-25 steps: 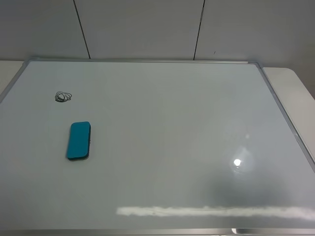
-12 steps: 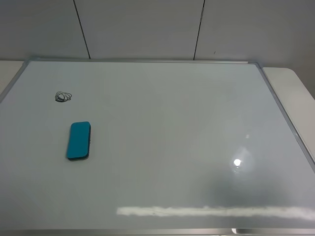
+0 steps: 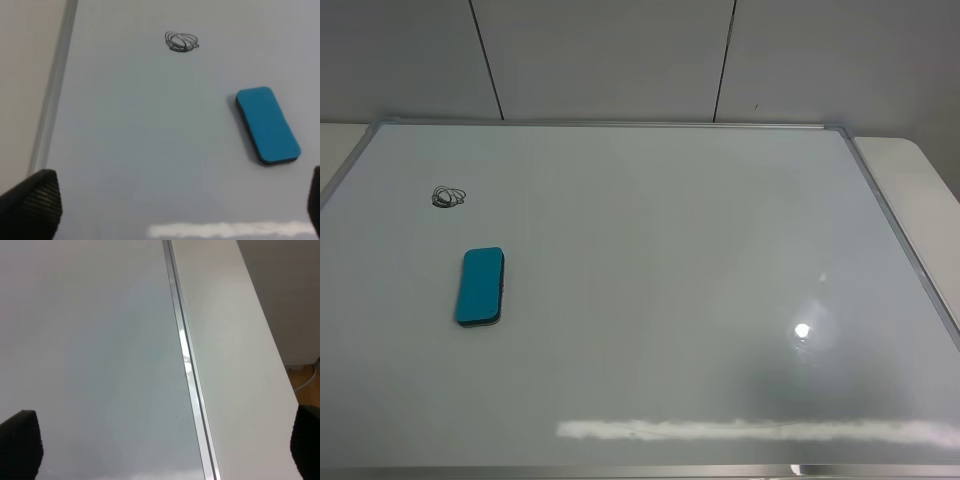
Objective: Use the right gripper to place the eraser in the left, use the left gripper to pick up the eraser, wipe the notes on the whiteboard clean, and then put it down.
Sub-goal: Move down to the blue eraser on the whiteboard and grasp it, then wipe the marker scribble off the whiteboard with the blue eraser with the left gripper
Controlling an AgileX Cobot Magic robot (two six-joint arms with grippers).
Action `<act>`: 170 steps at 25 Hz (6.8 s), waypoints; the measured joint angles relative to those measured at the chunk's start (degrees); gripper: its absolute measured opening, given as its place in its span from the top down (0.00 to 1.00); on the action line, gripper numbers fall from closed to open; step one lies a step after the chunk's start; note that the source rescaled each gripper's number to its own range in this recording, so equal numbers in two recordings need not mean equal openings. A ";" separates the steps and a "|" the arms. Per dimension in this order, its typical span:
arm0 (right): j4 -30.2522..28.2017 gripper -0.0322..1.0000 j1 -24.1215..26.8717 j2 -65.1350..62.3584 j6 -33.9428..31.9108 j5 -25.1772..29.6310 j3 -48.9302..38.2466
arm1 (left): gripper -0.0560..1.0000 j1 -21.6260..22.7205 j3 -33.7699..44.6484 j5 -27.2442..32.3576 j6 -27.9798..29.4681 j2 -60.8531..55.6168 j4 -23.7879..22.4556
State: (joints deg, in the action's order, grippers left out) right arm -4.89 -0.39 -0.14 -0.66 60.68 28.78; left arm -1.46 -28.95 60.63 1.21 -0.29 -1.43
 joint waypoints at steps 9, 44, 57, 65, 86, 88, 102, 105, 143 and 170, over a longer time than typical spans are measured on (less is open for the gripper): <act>0.00 0.00 0.00 0.00 0.00 0.00 0.00 | 0.00 0.00 -5.44 2.33 0.75 21.96 -0.88; 0.00 0.00 0.00 0.00 0.00 0.00 0.00 | 0.00 -26.57 -23.94 -18.57 42.06 95.03 -11.77; 0.00 0.00 0.00 0.00 0.00 0.00 0.00 | 0.00 -24.56 -23.94 -22.45 36.05 100.39 -8.52; 0.00 0.01 0.00 0.00 0.00 0.00 0.00 | 0.00 -24.10 -23.96 -23.89 35.95 102.57 -7.82; 0.00 0.01 0.00 0.00 0.00 0.00 0.00 | 0.00 -20.44 -23.96 -26.45 31.47 103.54 -4.52; 0.00 0.01 0.00 0.00 0.00 0.00 0.00 | 0.00 -20.07 -23.83 -26.82 30.91 103.60 -4.28; 0.00 0.01 0.00 0.00 0.00 0.00 0.00 | 0.00 -19.90 -20.61 -30.09 29.81 103.21 -1.45; 0.00 0.01 0.00 0.00 0.00 0.00 0.00 | 0.00 -19.90 -20.61 -30.09 29.57 103.21 -1.45; 0.00 0.01 0.00 0.00 0.00 0.00 0.00 | 0.95 -8.20 -34.15 -18.88 4.42 99.17 -1.93; 0.00 0.01 0.00 0.00 0.00 0.00 0.00 | 0.95 3.57 -59.75 -18.22 -29.33 126.76 13.95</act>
State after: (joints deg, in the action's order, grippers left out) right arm -4.89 -0.39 -0.14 -0.66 60.68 28.78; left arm 2.11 -88.70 42.40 -28.12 126.46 12.52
